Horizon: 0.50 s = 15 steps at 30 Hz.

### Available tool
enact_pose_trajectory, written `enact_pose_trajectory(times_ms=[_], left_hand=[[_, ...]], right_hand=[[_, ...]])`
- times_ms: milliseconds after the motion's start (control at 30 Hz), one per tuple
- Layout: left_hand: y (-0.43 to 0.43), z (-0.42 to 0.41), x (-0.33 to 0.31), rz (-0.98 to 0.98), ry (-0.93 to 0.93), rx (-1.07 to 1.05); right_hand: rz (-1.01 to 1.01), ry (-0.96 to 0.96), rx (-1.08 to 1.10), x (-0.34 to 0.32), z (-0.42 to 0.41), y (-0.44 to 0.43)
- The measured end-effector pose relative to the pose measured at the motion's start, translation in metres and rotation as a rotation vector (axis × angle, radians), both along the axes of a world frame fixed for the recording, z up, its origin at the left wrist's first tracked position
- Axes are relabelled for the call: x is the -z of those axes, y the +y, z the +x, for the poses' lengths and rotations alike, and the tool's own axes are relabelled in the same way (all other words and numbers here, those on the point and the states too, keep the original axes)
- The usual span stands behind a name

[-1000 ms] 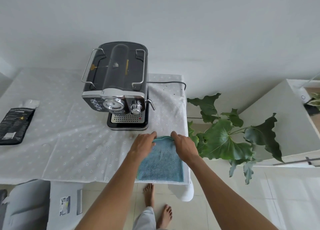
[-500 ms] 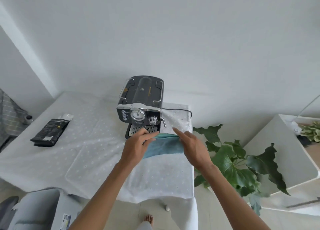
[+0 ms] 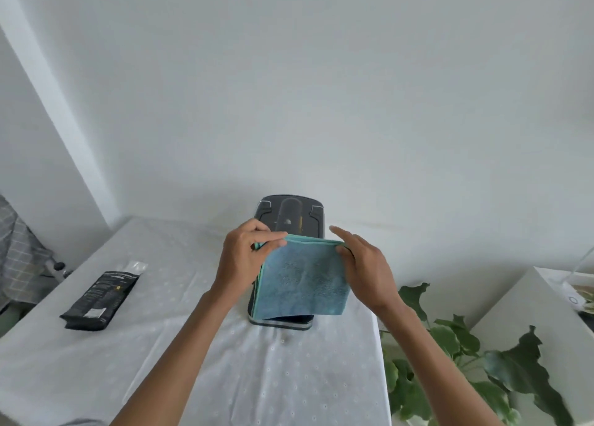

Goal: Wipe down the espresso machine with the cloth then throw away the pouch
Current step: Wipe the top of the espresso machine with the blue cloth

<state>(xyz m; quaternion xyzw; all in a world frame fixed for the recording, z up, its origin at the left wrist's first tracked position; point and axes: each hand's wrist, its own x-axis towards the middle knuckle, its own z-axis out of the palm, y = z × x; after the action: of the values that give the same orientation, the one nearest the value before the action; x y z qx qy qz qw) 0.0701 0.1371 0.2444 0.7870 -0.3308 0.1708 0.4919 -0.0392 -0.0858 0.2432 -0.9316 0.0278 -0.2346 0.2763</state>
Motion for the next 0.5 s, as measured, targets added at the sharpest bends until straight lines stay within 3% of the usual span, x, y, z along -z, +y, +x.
enact_pose_trajectory(times_ms=[233, 500], left_hand=[[0.0, 0.104, -0.015, 0.062, 0.072, 0.05], [-0.038, 0.21, 0.003, 0.13, 0.172, 0.08]], right_hand=[[0.001, 0.06, 0.044, -0.029, 0.092, 0.002], [0.053, 0.192, 0.177, -0.017, 0.195, -0.024]])
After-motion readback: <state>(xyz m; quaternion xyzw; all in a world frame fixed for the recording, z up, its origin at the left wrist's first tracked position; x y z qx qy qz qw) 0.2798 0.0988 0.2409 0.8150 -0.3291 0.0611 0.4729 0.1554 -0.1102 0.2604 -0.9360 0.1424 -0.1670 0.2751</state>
